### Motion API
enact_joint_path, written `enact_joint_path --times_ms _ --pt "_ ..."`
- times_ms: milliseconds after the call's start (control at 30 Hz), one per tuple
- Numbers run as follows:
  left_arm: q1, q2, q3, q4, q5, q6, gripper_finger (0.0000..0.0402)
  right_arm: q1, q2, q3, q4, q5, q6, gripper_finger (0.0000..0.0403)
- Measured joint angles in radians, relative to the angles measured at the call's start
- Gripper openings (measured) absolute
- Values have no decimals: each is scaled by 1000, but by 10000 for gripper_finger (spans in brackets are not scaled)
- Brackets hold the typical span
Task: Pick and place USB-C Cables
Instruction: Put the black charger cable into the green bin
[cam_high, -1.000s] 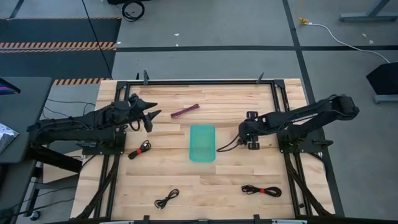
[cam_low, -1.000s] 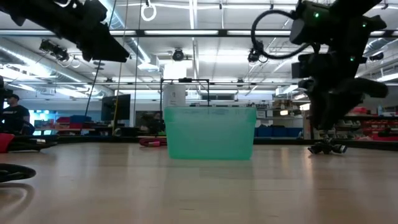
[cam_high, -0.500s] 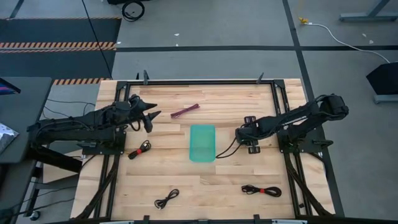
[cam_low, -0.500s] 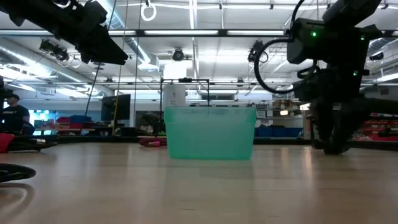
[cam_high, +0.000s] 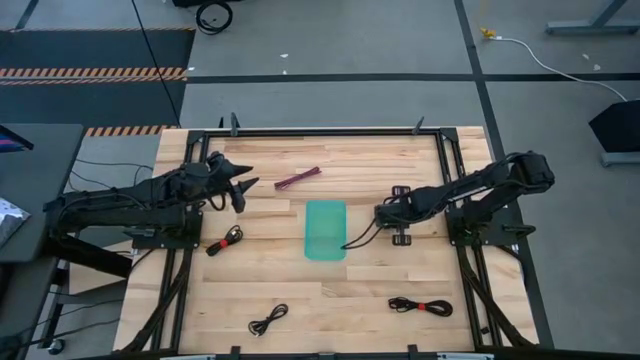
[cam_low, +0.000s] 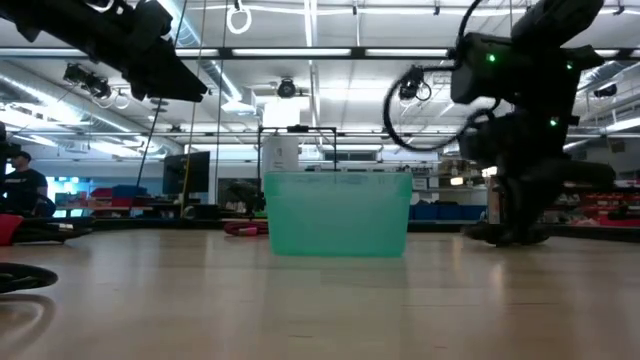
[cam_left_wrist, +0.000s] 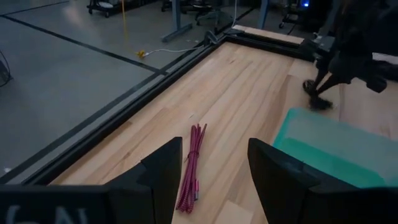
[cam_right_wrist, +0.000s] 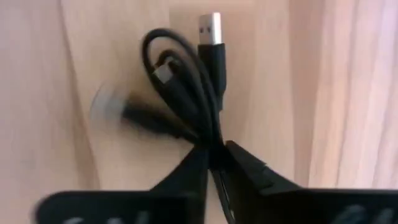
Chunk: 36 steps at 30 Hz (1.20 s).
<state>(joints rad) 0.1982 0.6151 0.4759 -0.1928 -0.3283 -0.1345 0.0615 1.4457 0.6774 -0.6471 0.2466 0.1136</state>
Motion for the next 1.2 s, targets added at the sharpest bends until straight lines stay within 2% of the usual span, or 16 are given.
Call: enact_joint_path --times_ms 67,233,533,700,833,967,1200 --pt "0 0 0 6 0 0 190 3 -11 15 14 -17 1 13" --pt "0 0 0 7 0 0 190 3 -11 85 4 -21 44 14" --pt "0 0 0 6 0 0 190 59 -12 321 -42 32 6 7" --pt "0 0 0 6 0 -1 190 120 3 404 77 74 -195 7" --pt "0 0 0 8 0 -1 190 162 49 406 175 69 -501 7" --pt "0 0 0 8 0 -1 190 170 137 404 167 53 -780 7" --pt "0 0 0 8 0 -1 190 144 240 404 250 55 -896 8"
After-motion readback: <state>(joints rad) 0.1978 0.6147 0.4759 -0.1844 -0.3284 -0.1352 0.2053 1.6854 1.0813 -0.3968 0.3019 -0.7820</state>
